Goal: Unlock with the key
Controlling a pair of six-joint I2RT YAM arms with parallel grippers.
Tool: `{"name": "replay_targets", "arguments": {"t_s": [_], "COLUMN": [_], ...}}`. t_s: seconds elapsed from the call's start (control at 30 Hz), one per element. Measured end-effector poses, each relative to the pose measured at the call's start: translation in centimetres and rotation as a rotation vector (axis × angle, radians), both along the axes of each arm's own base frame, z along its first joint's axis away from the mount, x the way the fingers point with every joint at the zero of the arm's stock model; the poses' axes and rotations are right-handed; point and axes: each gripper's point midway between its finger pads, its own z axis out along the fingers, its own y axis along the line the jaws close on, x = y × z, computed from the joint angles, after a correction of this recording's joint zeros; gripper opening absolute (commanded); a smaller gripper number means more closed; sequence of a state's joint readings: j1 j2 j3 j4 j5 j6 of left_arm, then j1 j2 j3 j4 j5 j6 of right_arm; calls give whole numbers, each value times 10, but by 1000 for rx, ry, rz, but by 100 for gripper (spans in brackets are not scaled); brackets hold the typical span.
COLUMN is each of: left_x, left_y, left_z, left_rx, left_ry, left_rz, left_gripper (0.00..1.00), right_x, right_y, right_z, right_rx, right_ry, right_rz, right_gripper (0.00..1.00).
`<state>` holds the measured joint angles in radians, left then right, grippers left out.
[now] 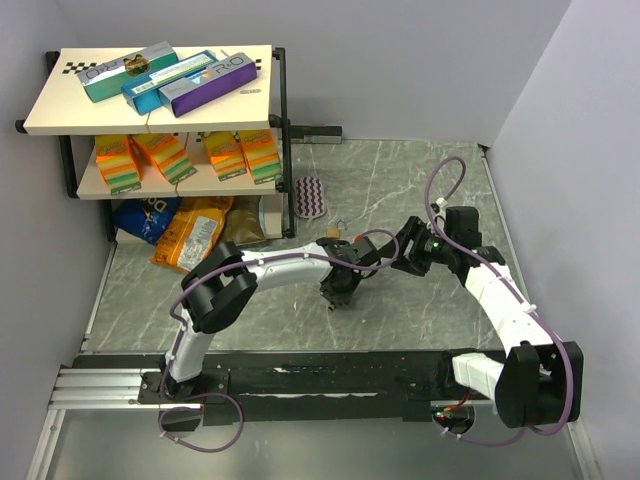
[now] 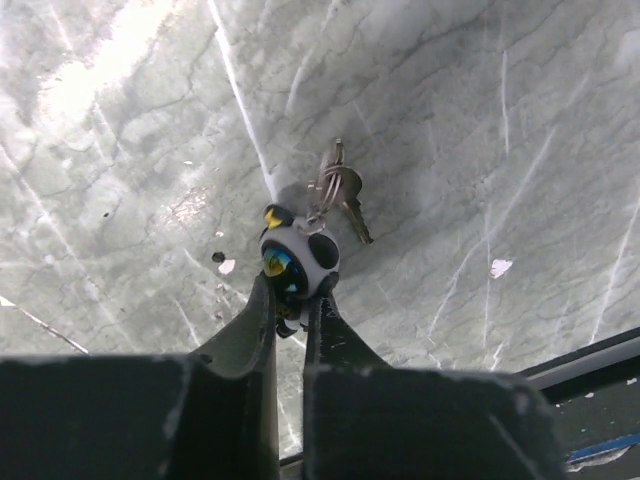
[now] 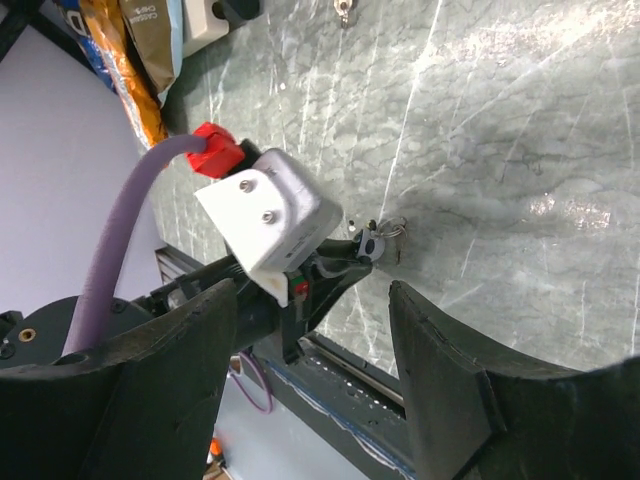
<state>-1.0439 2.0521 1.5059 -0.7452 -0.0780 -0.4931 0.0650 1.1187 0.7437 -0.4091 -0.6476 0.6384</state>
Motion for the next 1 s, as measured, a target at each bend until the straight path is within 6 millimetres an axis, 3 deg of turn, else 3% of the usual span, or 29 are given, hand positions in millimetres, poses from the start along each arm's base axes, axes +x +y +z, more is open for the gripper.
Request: {"name": "replay_targets", "arguments": {"t_s": [0.27,0.47,0.53,0.77,1.0], "left_x": [10,47,53,48,44], "left_y": [-3,-39,-42,-40,-45], "left_z": [19,85,94,97,101], "left_rx": [-22,-190,-221,-229,-254], "left_ry": [-6,-59,-59,-10,14], "left_rz": [27,84,97,113,117], "left_gripper": [1,1,1,1,1], "right_x": [0,-1,-1,2,-2], "right_y": [0,9,13,25,31], "right_z": [6,13,14,25,12], "right_rx": [21,109,146,222,252], "right_ry": [-8,9,24,27,88], "right_rz": [-11,-11,-15,-19,-30], "right_gripper": [71,71,71,70,70]}}
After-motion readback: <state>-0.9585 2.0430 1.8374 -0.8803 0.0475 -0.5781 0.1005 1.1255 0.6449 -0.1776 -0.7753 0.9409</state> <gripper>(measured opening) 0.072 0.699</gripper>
